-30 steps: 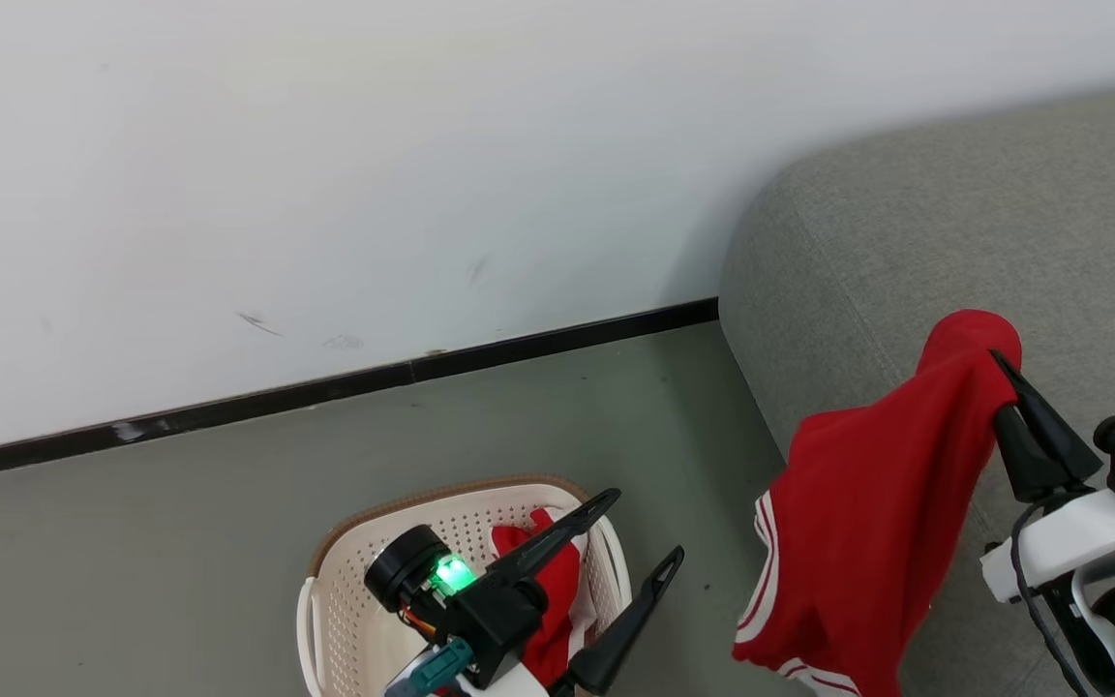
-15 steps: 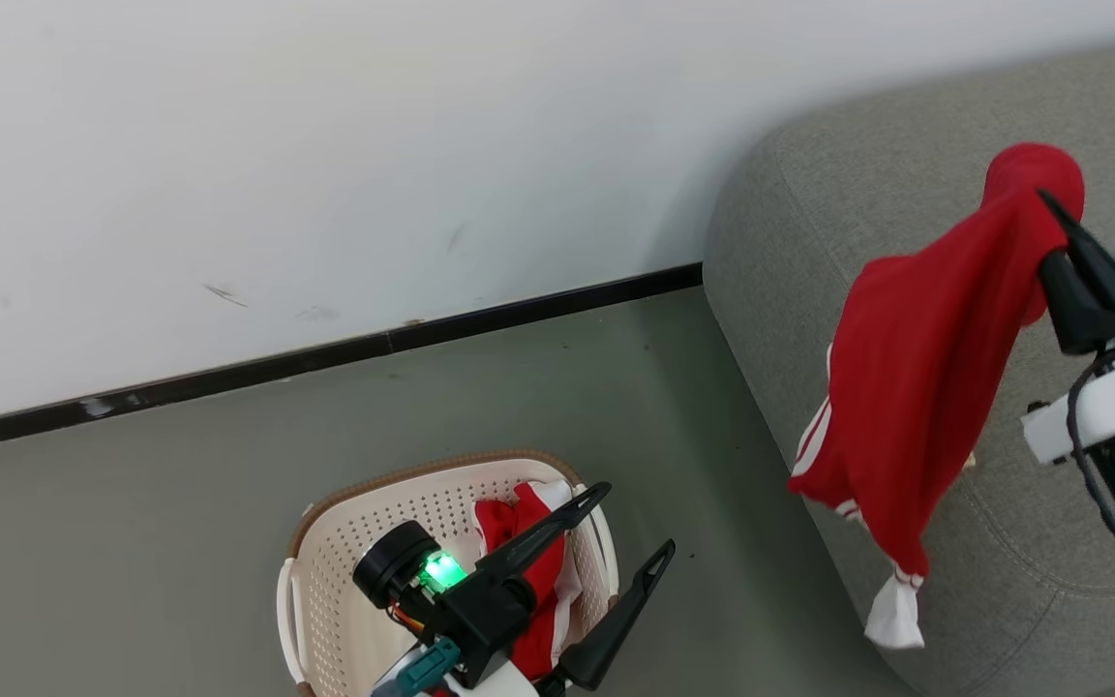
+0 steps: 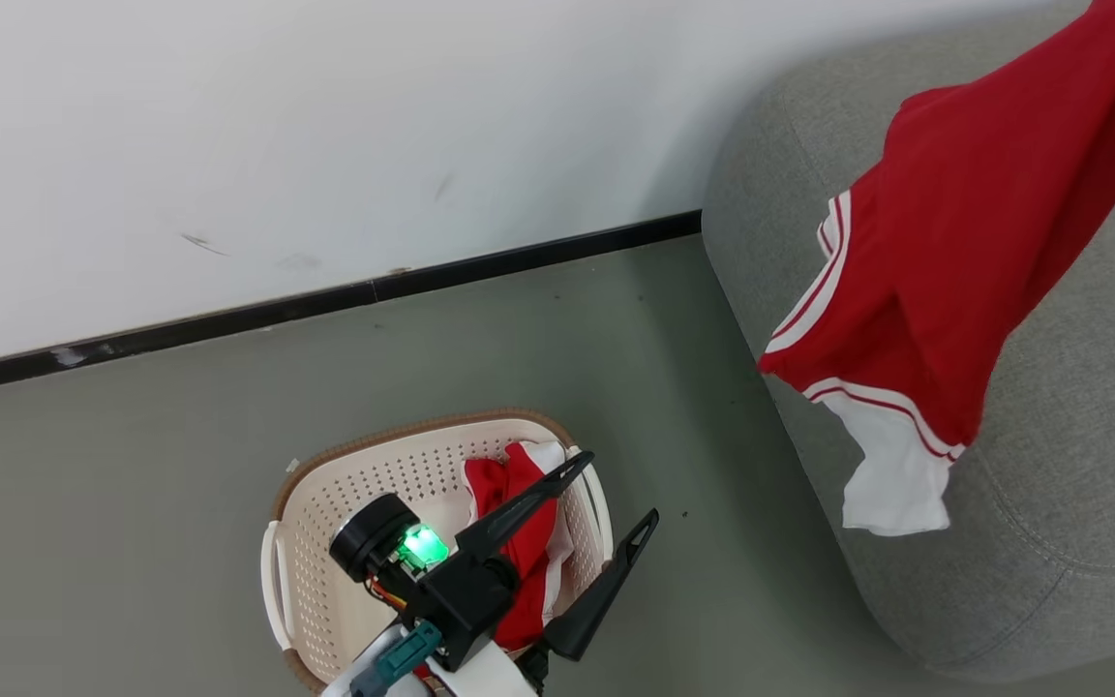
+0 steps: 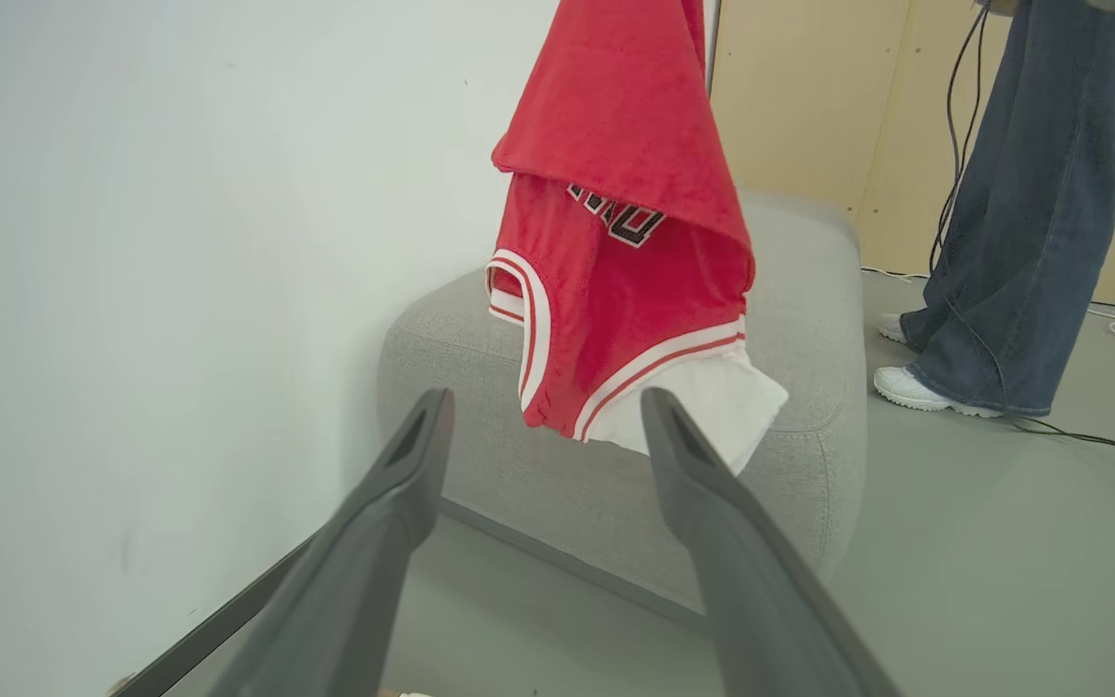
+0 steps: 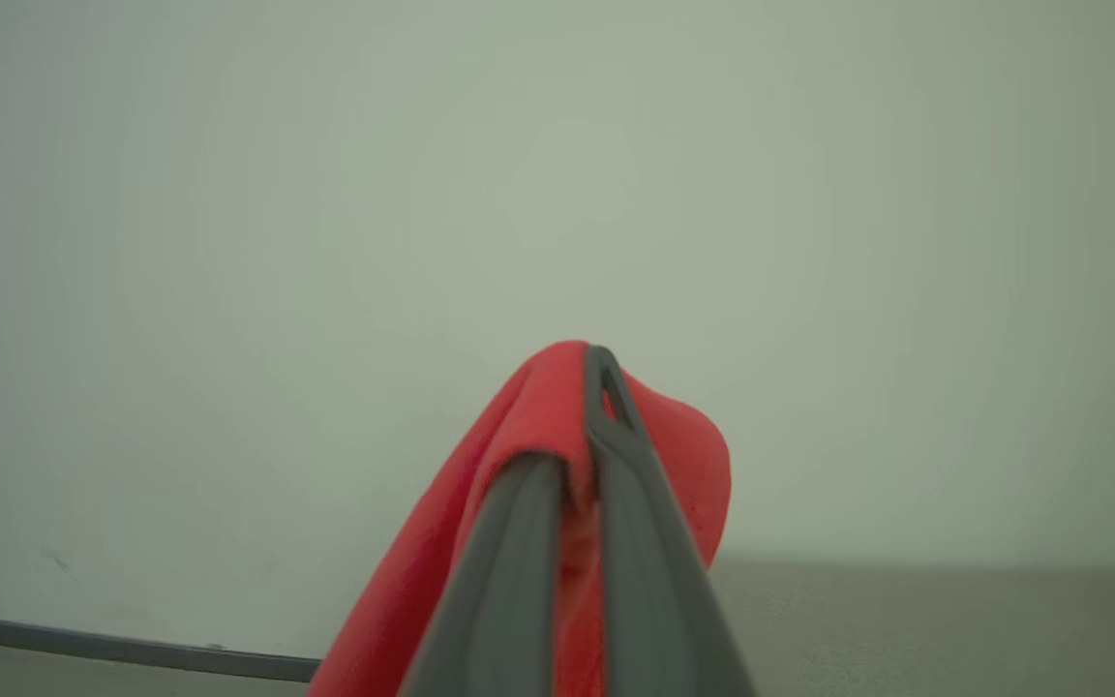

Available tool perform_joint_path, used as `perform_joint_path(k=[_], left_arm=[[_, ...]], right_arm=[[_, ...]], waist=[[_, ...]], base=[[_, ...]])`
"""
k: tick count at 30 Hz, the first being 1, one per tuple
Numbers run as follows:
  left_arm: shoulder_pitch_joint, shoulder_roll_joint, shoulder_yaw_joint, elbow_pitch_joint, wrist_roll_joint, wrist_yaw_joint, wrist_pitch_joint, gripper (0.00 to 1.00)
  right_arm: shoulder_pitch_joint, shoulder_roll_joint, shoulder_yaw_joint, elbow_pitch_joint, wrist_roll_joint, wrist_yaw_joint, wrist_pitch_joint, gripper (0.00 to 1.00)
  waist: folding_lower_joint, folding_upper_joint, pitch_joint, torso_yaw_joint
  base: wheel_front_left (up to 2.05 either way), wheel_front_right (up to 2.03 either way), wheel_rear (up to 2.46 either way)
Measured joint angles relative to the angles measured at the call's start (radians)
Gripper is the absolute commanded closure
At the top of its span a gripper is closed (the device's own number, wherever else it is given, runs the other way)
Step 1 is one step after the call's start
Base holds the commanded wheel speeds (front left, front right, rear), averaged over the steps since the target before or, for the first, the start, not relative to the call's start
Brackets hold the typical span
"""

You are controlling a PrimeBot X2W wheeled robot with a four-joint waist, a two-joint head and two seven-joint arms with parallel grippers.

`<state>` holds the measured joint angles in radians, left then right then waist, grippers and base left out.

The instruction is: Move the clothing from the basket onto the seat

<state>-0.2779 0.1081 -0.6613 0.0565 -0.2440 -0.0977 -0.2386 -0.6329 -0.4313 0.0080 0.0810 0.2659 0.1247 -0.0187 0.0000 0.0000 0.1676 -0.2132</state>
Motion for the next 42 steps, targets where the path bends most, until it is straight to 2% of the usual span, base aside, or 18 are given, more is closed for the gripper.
perform_joint_path(k=[10, 25, 42], left_arm=[[-0.029, 0.024, 0.022, -0.042, 0.014, 0.013, 0.010, 0.00], [-0.082, 0.050, 0.027, -0.095, 0.045, 0.013, 0.034, 0.00], [-0.127, 0.081, 0.029, -0.129, 0.061, 0.010, 0.062, 0.00]], right_arm=[[-0.188, -0.089, -0.148, 0.054, 0.034, 0.000, 0.069, 1.00], [-0.308, -0.239, -0.306, 0.162, 0.033, 0.000, 0.111, 1.00], [-0.331, -0.268, -0.361, 0.215, 0.042, 0.000, 0.097, 1.00]], waist=[[0.0000, 0.0000, 0.065, 0.004], [0.0000, 0.0000, 0.158, 0.015], [0.0000, 0.0000, 0.245, 0.021]], base=[[0.00, 0.00, 0.00], [0.00, 0.00, 0.00], [0.00, 0.00, 0.00]])
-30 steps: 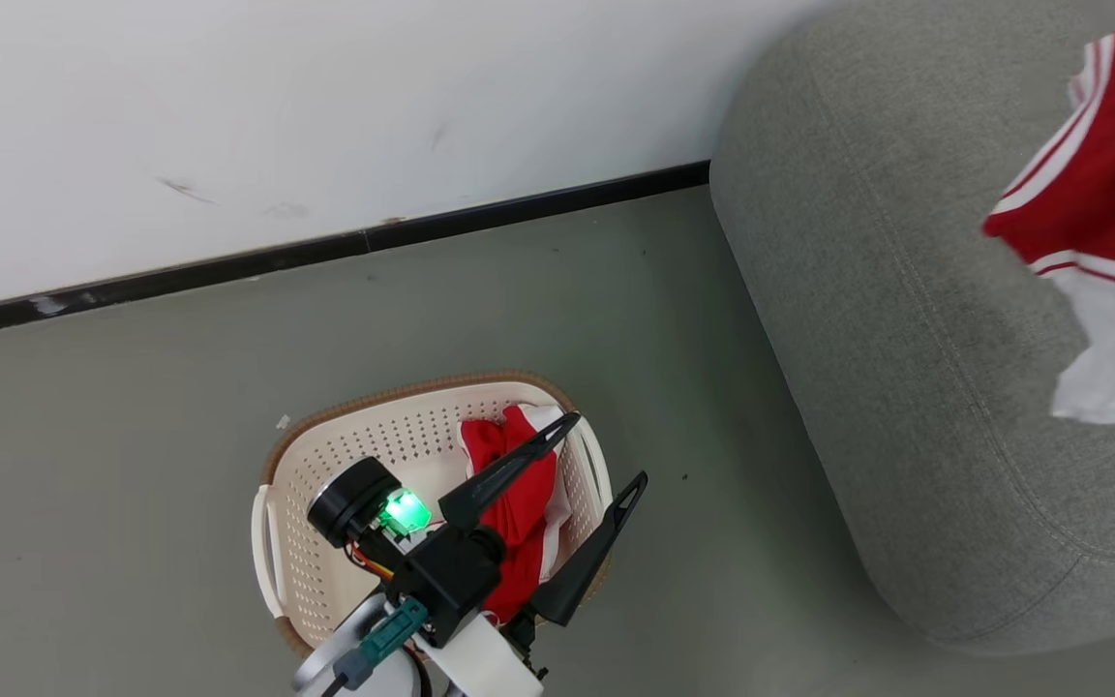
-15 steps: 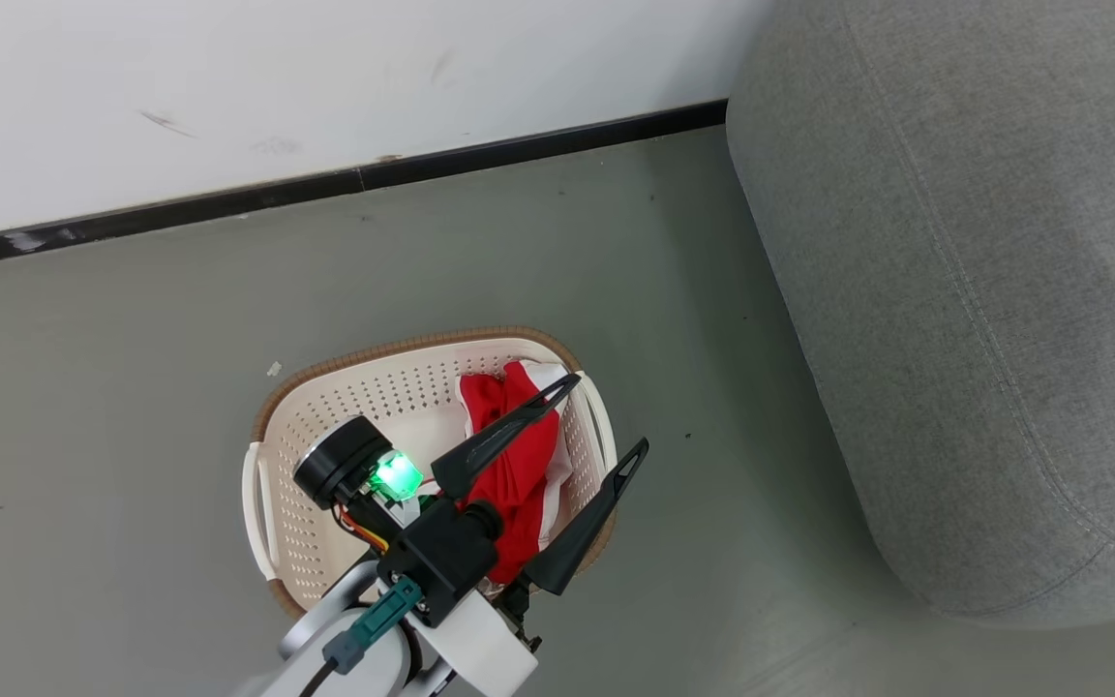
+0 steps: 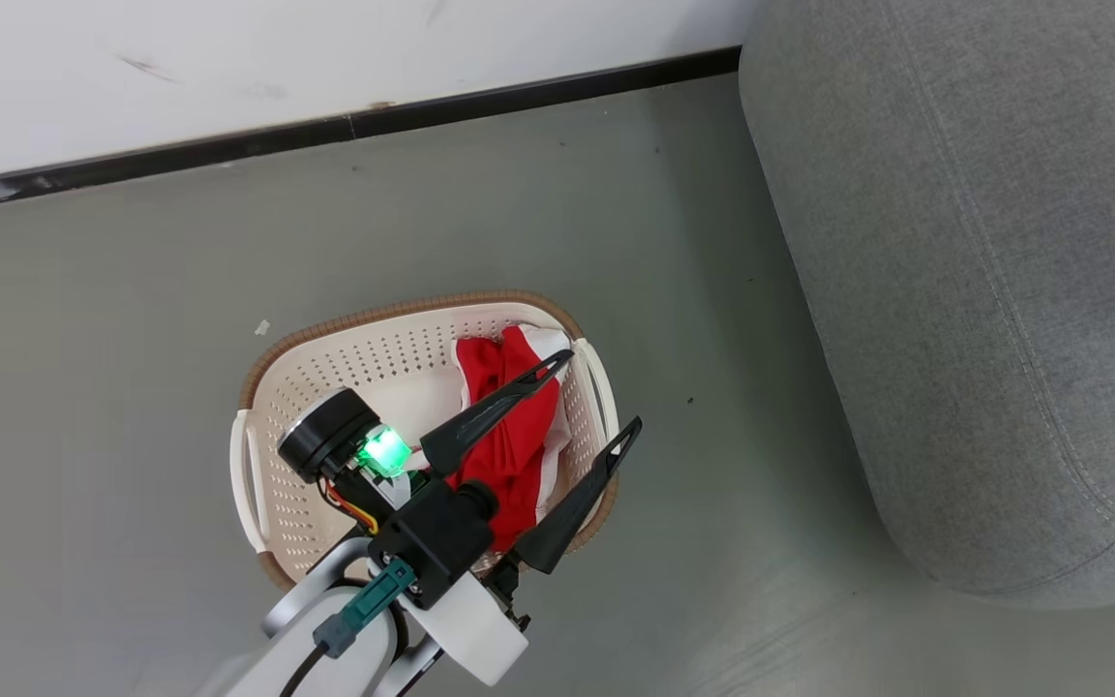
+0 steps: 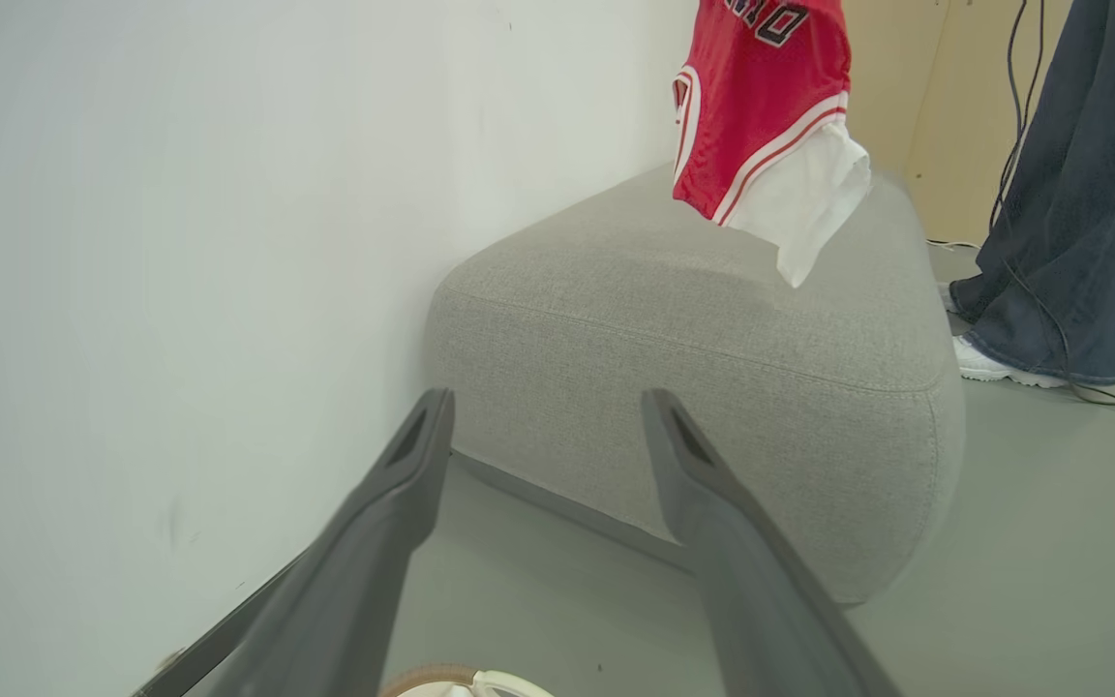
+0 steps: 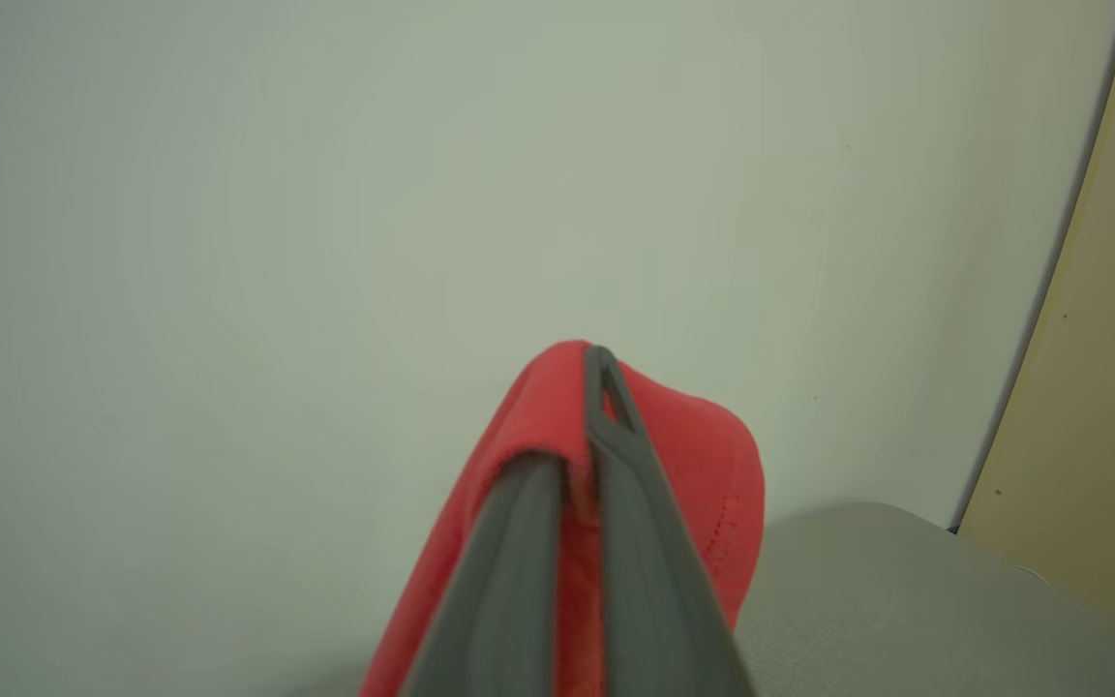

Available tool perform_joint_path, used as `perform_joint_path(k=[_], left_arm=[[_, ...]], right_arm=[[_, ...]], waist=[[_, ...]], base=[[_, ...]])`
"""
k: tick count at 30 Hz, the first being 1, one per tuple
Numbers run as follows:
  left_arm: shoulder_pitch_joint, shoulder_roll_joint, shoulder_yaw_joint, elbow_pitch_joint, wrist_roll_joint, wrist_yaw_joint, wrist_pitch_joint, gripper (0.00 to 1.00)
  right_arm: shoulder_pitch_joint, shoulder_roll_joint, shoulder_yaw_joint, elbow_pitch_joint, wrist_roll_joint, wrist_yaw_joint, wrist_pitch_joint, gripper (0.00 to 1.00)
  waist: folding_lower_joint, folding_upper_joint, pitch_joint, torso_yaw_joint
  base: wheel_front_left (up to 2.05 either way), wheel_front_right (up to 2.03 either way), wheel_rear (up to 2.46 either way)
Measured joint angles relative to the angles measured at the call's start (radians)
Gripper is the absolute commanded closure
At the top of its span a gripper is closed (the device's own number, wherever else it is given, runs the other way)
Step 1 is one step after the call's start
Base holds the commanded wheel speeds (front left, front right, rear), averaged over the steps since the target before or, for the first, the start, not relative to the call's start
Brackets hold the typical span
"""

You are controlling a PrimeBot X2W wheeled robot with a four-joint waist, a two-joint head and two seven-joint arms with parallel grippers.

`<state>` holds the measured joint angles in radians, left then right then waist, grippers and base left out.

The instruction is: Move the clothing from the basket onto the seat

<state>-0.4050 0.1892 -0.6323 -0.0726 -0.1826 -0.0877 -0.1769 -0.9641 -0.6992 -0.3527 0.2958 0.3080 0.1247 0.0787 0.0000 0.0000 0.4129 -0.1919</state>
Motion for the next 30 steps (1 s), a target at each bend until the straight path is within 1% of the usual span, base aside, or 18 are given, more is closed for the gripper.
perform_joint_path(k=[6, 9, 12, 21, 30], left_arm=[[-0.003, 0.005, 0.000, -0.009, 0.000, -0.003, 0.009, 0.00], [-0.006, 0.006, -0.001, -0.014, 0.002, -0.003, 0.012, 0.00], [-0.015, 0.007, -0.002, -0.019, 0.002, -0.003, 0.018, 0.00], [-0.019, 0.020, 0.001, -0.030, 0.007, -0.003, 0.028, 0.00], [-0.024, 0.031, 0.003, -0.036, 0.009, -0.003, 0.036, 0.00]], right_arm=[[0.002, -0.011, -0.005, 0.014, -0.020, 0.000, -0.021, 1.00], [0.020, -0.011, 0.010, 0.032, -0.040, 0.000, -0.034, 1.00], [0.054, 0.015, 0.011, 0.066, -0.042, 0.000, -0.044, 1.00], [0.161, 0.130, -0.008, 0.198, -0.054, 0.000, -0.084, 1.00], [0.187, 0.163, -0.041, 0.305, -0.093, 0.000, -0.101, 1.00]], waist=[[0.0001, 0.0000, 0.025, -0.003], [0.0000, 0.0000, 0.038, -0.004], [0.0000, 0.0000, 0.050, -0.004], [0.0000, 0.0000, 0.085, 0.005], [0.0001, 0.0000, 0.109, 0.020]], base=[[0.00, 0.00, 0.00], [0.00, 0.00, 0.00], [0.00, 0.00, 0.00], [0.00, 0.00, 0.00], [0.00, 0.00, 0.00]])
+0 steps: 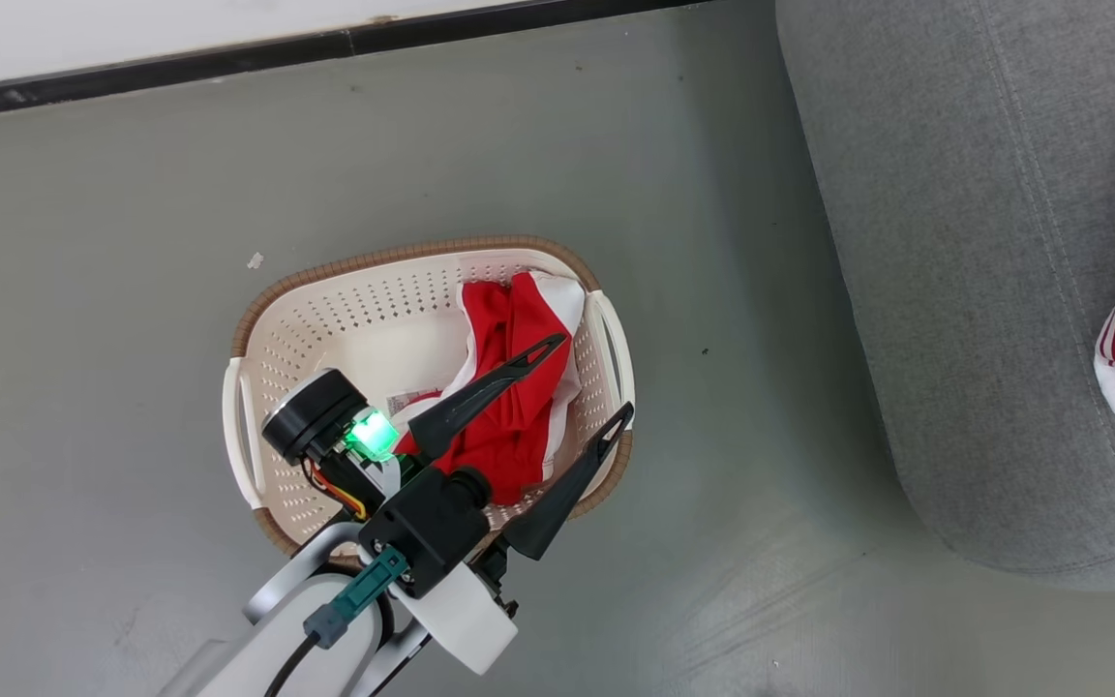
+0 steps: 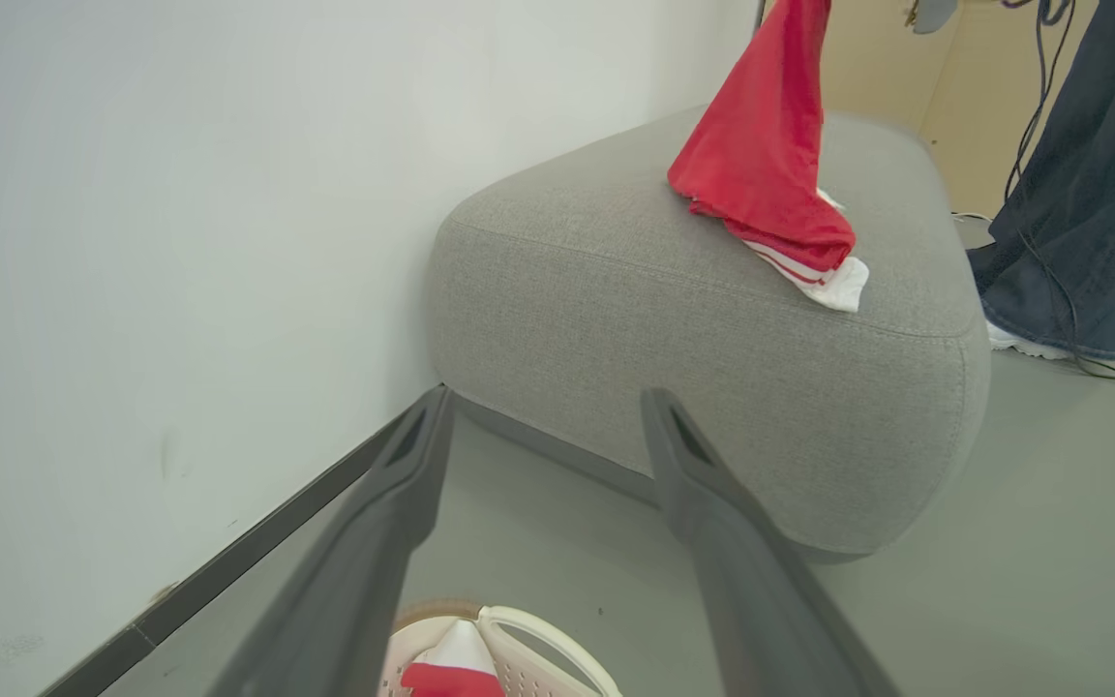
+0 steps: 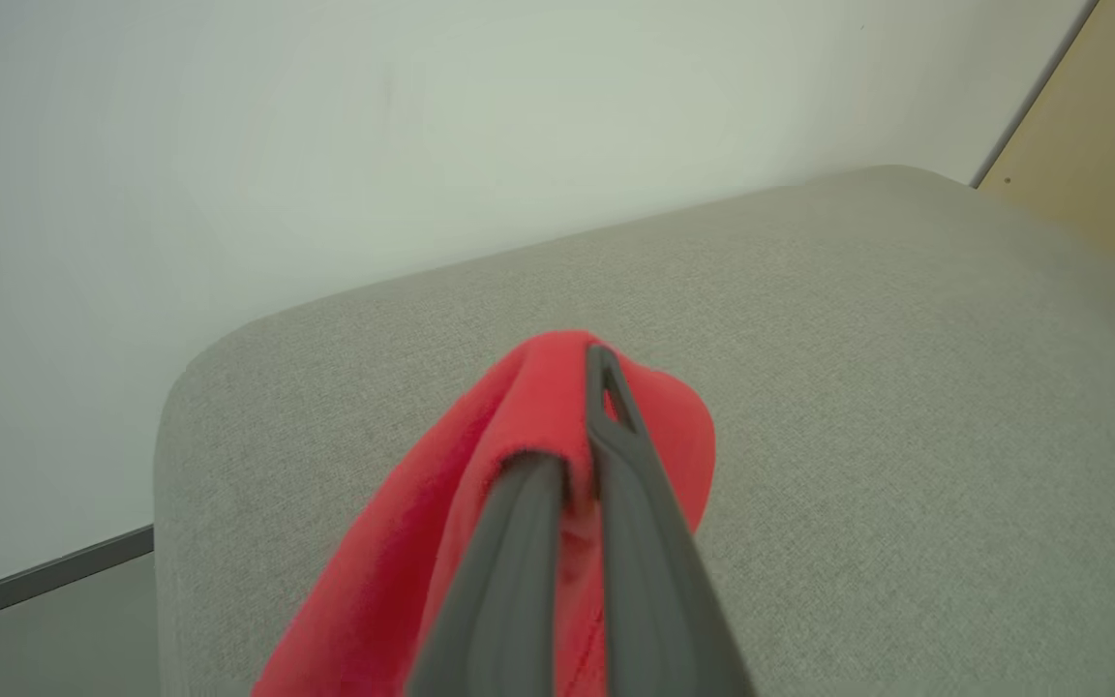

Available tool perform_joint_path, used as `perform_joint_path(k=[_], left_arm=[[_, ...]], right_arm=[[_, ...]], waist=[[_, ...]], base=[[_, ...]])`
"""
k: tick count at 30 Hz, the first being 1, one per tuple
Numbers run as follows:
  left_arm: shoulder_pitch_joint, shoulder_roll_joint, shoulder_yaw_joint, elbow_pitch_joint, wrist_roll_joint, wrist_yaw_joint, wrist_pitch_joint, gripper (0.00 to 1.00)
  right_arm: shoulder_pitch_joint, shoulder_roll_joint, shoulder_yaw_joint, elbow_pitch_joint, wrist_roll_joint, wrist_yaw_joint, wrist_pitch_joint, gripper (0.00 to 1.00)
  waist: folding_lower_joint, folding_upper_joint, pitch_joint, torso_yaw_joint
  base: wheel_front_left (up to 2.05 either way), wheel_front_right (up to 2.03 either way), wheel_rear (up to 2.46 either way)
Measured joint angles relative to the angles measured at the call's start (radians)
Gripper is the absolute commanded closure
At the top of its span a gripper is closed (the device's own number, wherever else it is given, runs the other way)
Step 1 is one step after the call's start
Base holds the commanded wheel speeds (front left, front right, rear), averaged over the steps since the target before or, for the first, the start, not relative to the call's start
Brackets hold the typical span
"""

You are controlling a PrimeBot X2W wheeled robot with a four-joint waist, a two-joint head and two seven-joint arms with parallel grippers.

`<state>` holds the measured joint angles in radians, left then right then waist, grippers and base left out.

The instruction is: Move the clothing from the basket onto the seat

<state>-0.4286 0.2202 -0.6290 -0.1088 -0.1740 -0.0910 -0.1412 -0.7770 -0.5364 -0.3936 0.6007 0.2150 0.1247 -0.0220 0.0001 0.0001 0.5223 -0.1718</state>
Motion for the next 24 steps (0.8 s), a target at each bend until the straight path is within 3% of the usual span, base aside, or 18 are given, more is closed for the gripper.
perform_joint_path(k=[24], left_arm=[[-0.016, 0.009, 0.008, -0.007, 0.000, -0.001, 0.003, 0.00]], right_arm=[[0.042, 0.057, -0.010, 0.174, -0.123, 0.000, -0.024, 1.00]], waist=[[0.0000, 0.0000, 0.048, 0.017]], base=[[0.00, 0.00, 0.00]])
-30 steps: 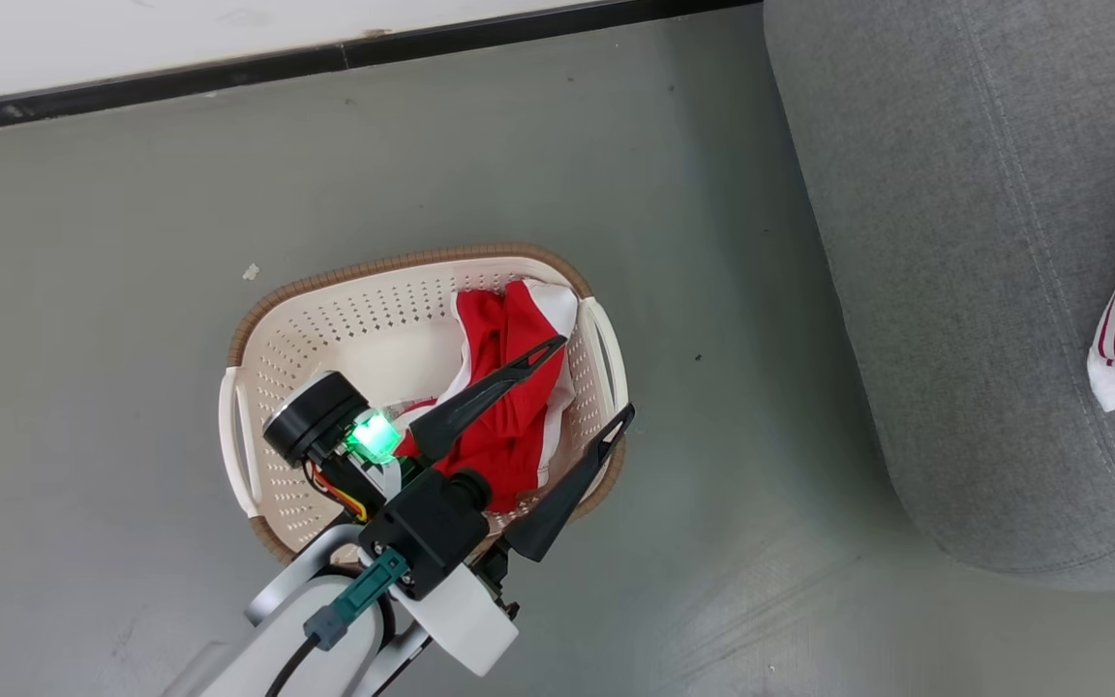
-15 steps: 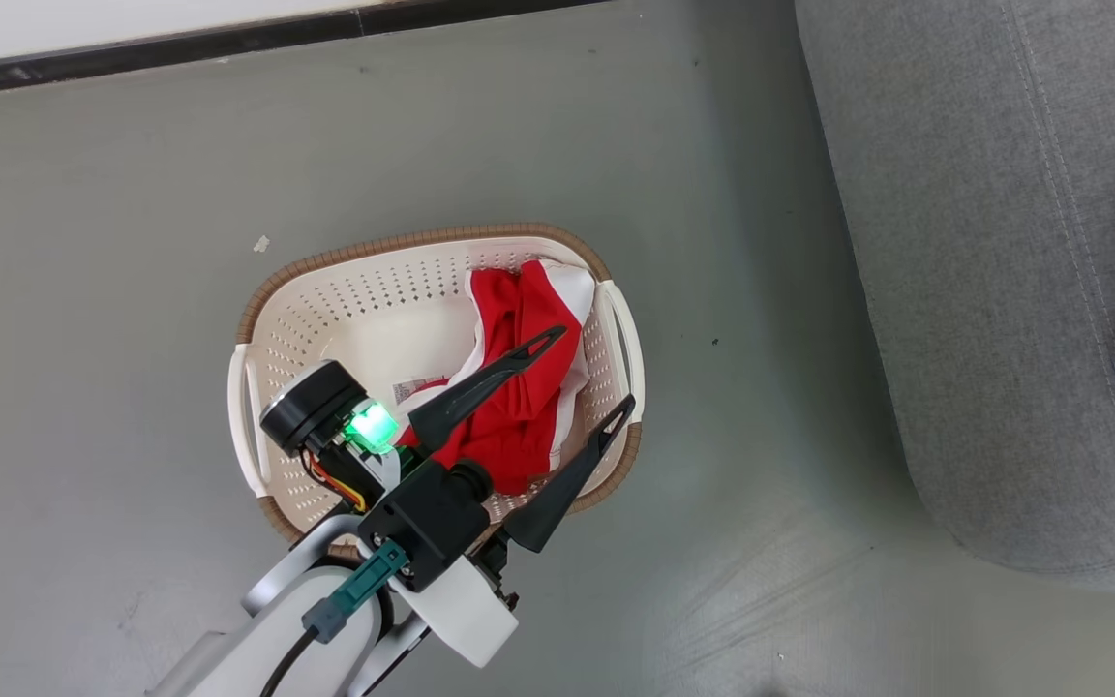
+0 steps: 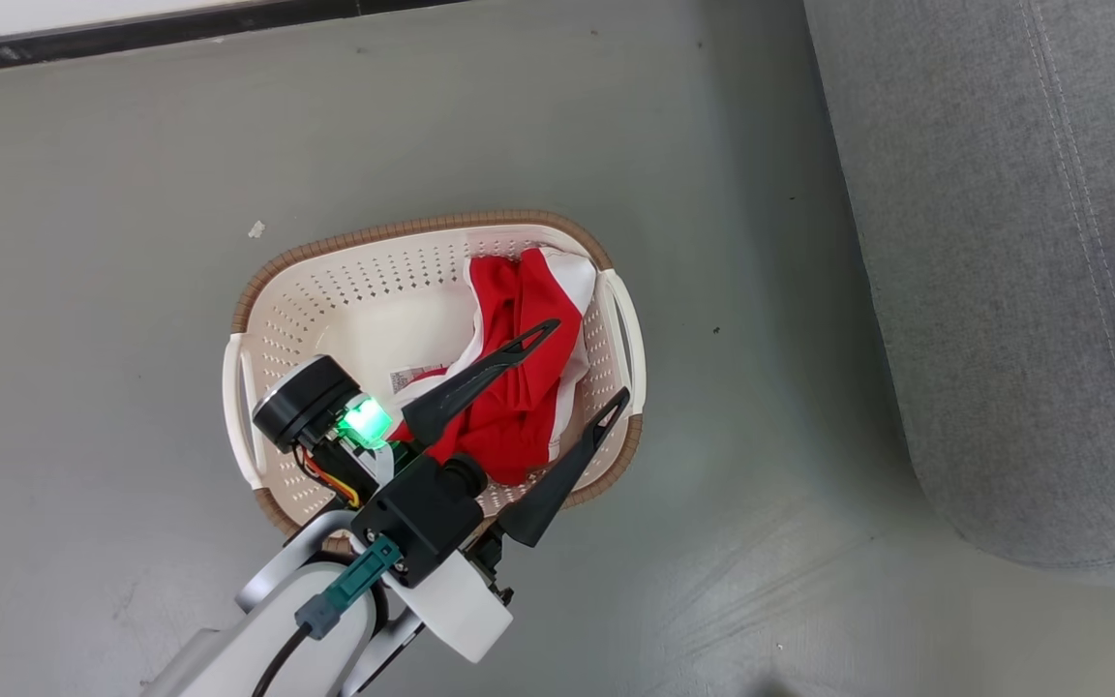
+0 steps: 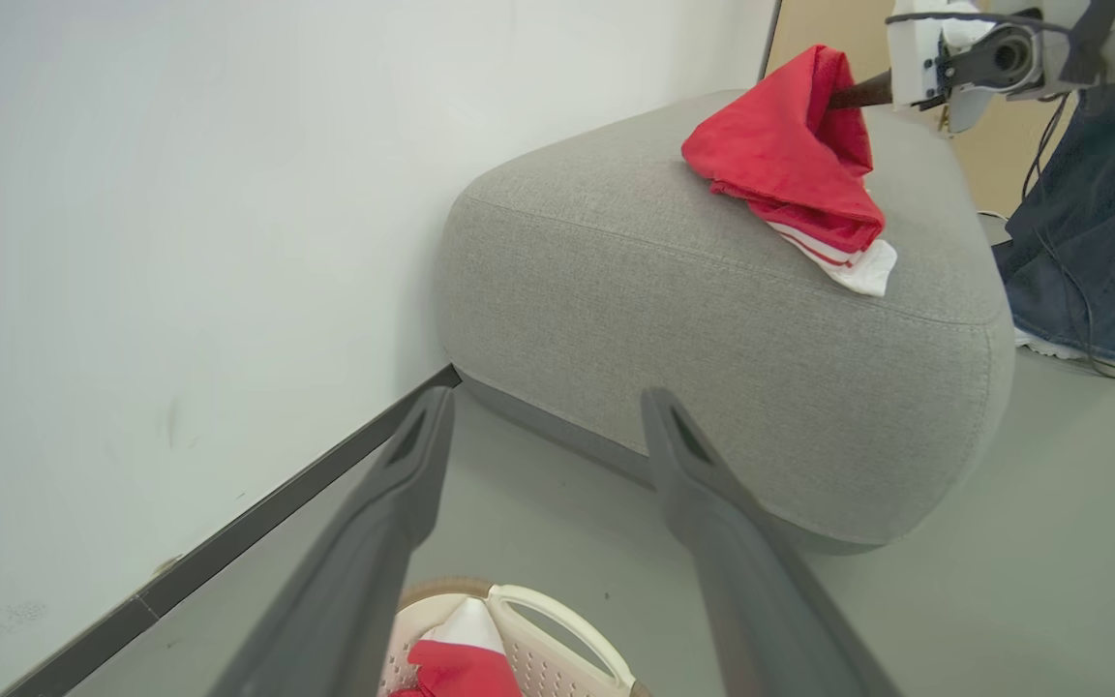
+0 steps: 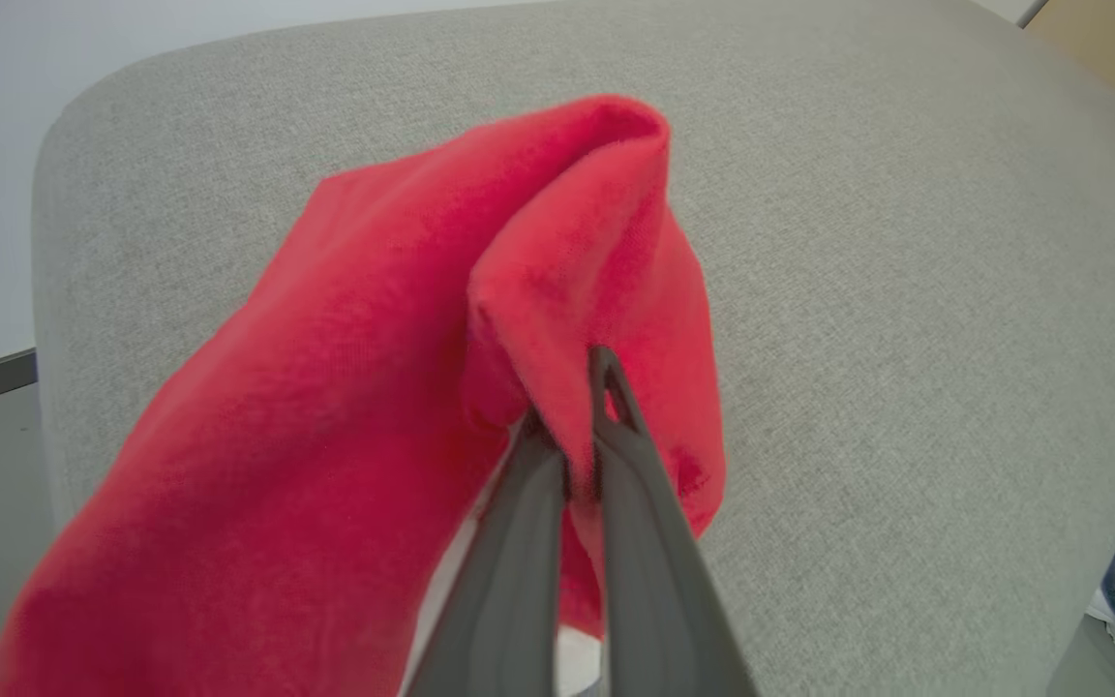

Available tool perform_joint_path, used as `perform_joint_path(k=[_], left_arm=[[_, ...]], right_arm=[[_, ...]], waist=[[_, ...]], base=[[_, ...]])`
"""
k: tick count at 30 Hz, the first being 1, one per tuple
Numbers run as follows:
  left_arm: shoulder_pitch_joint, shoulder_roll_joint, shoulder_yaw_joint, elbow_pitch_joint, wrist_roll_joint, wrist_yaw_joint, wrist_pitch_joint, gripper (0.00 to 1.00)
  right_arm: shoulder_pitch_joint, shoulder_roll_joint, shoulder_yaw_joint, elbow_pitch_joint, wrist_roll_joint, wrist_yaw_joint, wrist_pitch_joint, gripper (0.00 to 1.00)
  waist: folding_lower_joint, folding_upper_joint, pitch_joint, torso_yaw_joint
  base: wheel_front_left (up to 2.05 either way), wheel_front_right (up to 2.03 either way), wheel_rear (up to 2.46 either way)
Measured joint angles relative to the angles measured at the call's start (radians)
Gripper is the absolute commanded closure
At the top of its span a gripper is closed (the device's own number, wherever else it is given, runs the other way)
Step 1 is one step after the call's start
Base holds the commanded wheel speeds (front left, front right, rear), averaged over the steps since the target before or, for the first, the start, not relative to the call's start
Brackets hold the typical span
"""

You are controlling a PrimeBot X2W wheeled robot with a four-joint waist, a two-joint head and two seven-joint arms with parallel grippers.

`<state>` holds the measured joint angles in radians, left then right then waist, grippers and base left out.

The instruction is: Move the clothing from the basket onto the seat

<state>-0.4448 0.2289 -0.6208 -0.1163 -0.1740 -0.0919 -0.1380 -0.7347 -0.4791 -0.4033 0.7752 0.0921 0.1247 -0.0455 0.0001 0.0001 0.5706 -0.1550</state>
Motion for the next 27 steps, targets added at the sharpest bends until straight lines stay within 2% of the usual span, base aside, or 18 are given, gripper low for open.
perform_joint_path(k=[1, 2, 3, 4, 18, 27], left_arm=[[0.000, 0.001, 0.000, 0.000, 0.000, 0.000, 0.000, 0.00], [0.000, 0.003, 0.001, 0.000, 0.000, 0.000, 0.000, 0.00], [0.000, 0.004, 0.002, 0.000, 0.000, 0.000, 0.000, 0.00], [0.000, 0.005, 0.003, 0.000, 0.000, 0.000, 0.000, 0.00], [0.000, 0.004, 0.011, 0.008, -0.001, 0.000, -0.014, 0.00], [0.000, -0.001, 0.021, 0.026, -0.010, 0.000, -0.040, 0.00]], right_arm=[[0.000, 0.005, 0.000, 0.005, 0.000, 0.000, -0.006, 0.85], [0.000, 0.011, -0.001, 0.008, 0.000, 0.000, -0.009, 0.51], [0.000, 0.014, -0.002, 0.011, -0.002, 0.000, -0.012, 0.09], [0.000, 0.017, -0.003, 0.014, -0.002, 0.000, -0.018, 0.00], [0.042, 0.046, 0.032, 0.030, 0.013, 0.000, -0.118, 0.00], [0.090, 0.042, 0.063, -0.033, 0.046, 0.000, -0.176, 0.00]], waist=[[0.0000, 0.0000, 0.001, -0.001], [0.0000, 0.0000, 0.002, -0.003], [0.0000, 0.0000, 0.002, -0.005], [0.0000, 0.0000, 0.003, -0.007], [0.0000, 0.0000, -0.004, -0.043], [0.0000, 0.0000, -0.023, -0.077]], base=[[0.00, 0.00, 0.00], [0.00, 0.00, 0.00], [0.00, 0.00, 0.00], [0.00, 0.00, 0.00], [0.00, 0.00, 0.00], [0.00, 0.00, 0.00]])
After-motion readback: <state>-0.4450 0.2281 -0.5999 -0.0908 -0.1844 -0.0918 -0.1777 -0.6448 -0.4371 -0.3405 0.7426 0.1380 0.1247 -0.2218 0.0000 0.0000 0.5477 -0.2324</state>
